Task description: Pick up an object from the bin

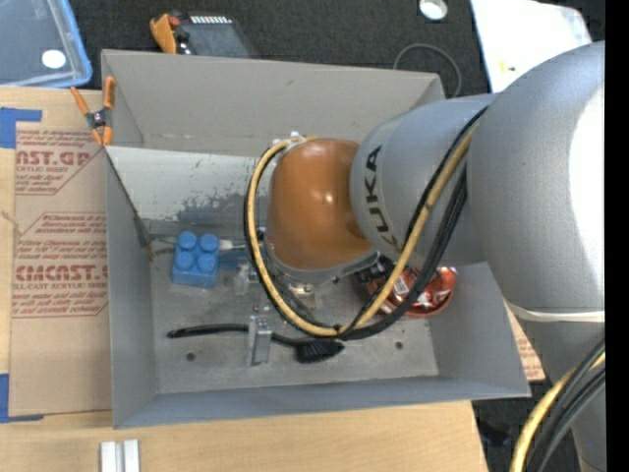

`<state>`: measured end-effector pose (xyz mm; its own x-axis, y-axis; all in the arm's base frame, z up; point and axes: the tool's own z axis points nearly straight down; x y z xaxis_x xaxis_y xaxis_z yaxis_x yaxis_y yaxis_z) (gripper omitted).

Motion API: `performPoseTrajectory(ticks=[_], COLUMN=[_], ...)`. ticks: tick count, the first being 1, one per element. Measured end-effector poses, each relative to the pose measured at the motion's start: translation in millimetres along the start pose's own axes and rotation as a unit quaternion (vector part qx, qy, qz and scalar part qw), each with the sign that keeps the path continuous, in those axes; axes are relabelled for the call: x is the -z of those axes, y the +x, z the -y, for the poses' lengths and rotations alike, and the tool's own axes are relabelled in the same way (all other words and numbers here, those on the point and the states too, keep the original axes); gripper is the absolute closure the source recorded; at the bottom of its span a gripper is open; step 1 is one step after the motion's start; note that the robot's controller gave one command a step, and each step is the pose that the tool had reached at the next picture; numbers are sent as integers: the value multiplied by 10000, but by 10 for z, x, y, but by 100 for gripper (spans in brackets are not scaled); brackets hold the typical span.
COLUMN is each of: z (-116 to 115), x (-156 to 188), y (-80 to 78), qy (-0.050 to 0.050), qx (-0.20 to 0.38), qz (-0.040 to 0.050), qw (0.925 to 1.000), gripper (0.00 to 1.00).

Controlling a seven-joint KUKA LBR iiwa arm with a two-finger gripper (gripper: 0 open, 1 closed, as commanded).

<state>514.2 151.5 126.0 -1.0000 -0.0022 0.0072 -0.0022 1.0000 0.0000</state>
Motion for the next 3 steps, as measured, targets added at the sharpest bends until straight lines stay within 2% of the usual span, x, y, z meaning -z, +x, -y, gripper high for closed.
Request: performPoseTrajectory(ticks=[1, 2, 3], z=[11, 621, 694], x=[38, -588, -375], y=[-21, 133, 241], qy=[-7, 7, -15], qx=[-5, -125, 331], qz=[39, 7, 46], qw=[10000, 9999, 9994], gripper=[0, 0, 0])
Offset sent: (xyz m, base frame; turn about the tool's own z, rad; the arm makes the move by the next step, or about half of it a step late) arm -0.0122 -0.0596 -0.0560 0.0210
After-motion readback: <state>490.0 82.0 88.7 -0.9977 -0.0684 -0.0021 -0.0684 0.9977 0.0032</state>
